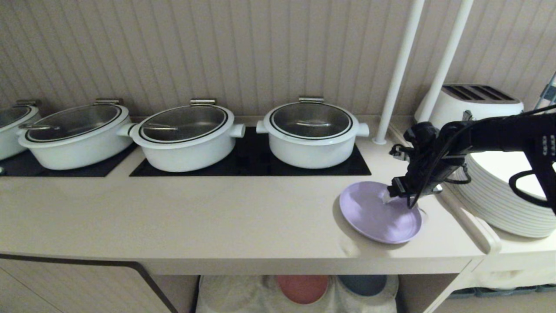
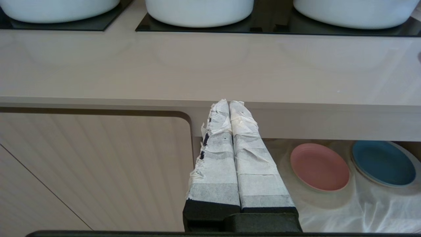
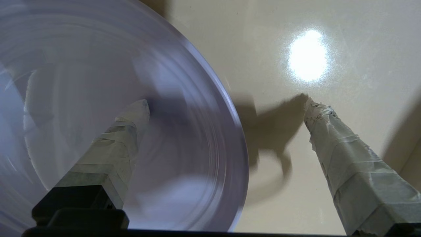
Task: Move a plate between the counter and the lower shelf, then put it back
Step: Pick up the plate
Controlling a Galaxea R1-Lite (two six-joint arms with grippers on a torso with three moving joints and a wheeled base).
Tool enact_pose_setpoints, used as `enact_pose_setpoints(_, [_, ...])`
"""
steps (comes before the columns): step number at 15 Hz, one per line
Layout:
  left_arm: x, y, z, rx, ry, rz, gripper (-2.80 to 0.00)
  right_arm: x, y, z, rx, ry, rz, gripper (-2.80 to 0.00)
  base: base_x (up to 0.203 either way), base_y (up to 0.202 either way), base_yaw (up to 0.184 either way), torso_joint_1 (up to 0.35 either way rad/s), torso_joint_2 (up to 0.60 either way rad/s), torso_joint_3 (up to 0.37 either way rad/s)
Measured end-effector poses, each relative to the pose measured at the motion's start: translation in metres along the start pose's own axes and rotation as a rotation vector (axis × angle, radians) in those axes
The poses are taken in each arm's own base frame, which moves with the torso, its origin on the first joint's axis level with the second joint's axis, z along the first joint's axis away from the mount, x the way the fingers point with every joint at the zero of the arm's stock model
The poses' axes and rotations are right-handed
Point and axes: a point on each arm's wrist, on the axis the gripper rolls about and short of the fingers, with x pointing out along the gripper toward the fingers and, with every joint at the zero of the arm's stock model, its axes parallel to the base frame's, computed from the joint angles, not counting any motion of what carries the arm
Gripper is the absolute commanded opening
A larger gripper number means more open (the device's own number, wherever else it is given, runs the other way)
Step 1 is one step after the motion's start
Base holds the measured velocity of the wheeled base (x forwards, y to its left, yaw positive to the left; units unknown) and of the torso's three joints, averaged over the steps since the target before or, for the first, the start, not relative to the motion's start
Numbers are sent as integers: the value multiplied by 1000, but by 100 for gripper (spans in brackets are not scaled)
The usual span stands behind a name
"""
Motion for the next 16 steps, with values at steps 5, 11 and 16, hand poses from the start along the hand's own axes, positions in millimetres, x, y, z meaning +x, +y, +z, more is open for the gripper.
enact_pose_setpoints(5, [0,0,0,0,0,0,-280,1,0,0,-1,3,-2,0,0,0,0,0,0,0])
enact_pose_setpoints(11, [0,0,0,0,0,0,-280,1,0,1,39,-7,-6,-280,0,0,0,0,0,0])
enact_pose_setpoints(16, [0,0,0,0,0,0,-280,-5,0,2,99,-25,-4,-280,0,0,0,0,0,0])
